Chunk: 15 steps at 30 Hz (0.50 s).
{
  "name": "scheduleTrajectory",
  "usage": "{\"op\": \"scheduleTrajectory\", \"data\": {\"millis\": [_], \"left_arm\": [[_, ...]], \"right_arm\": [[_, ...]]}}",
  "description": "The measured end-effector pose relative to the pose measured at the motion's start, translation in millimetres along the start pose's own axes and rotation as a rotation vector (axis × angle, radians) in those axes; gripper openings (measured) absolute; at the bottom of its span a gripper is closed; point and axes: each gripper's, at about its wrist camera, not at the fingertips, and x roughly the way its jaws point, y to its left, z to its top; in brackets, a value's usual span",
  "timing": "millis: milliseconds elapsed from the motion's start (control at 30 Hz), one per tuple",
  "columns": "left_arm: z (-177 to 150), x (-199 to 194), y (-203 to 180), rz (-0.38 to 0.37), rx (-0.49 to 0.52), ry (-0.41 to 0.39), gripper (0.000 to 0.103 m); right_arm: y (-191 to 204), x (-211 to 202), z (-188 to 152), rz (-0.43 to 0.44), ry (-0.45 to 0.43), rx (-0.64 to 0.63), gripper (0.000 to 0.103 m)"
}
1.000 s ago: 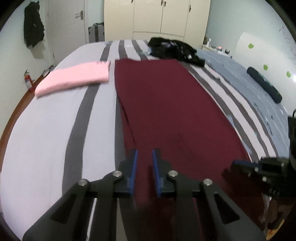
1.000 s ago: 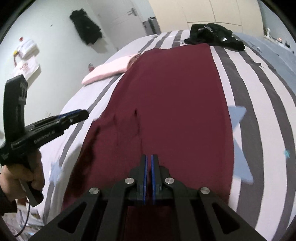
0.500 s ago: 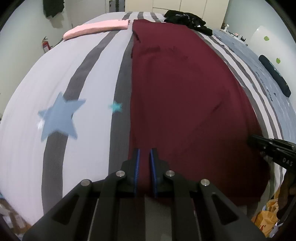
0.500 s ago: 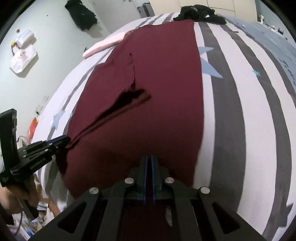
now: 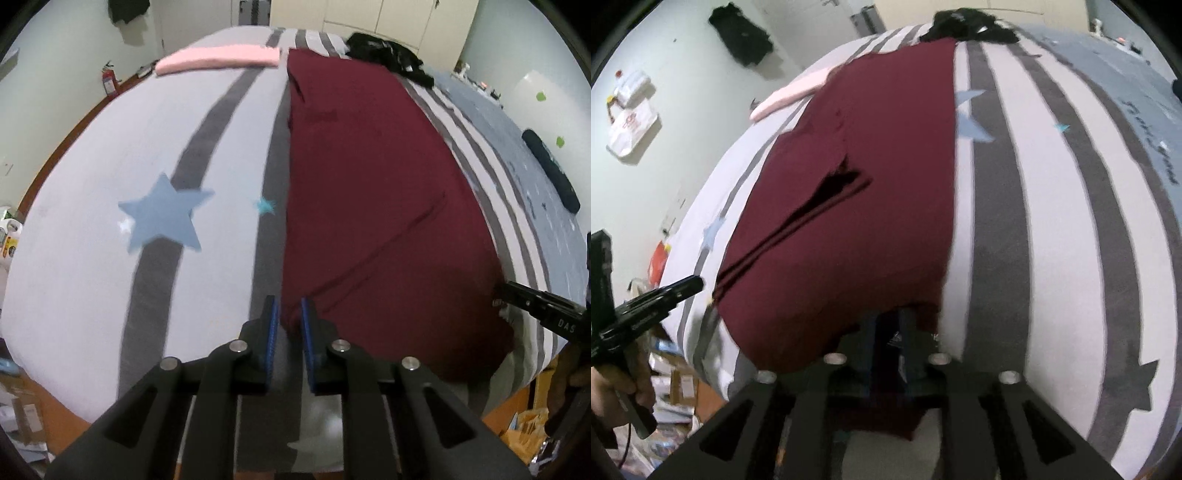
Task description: Fold clothes
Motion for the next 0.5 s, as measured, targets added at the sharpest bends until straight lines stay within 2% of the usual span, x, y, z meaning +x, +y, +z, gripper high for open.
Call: {"op": "scheduleTrajectory", "data": {"millis": [67,100,167,233,300,367,500], "left_arm": [[10.7,3.6,5.4,-0.001,-0.027,-0.014,0.021],[16.4,7.6,8.7,-0.006,-0.045,-0.016,0.027],[29.4,18.5,8.2,-0.018,-0.072,-0.015,0.032],[29.6,21.1,10.5,-0.030,-0.082,-0.027,0.038],[26.6,24.9,9.2,-0.042,-0.079,-0.033,0.049],[21.6,30.4,6.9,-0.052,-0.076,-0.023,0.051],[8.3,39.9,8.9,-0.088,-0.090,0.032,0.051]], "right_arm": [[-9.6,-0.4,9.4,-0.037,-0.025,0.025,0.035],[-13.7,2.3,14.0,-0.045,-0.027,0.038,0.035],[-21.5,9.6,23.3,-0.066,-0.021,0.062,0.036],[-21.9,16.0,26.8,-0.077,-0.013,0.060,0.036],[-19.8,21.9,28.0,-0.084,-0.006,0.047,0.038],[-18.3,22.9,26.9,-0.073,-0.010,0.048,0.044],[-19.2,25.9,18.5,-0.081,-0.004,0.055,0.045]]}}
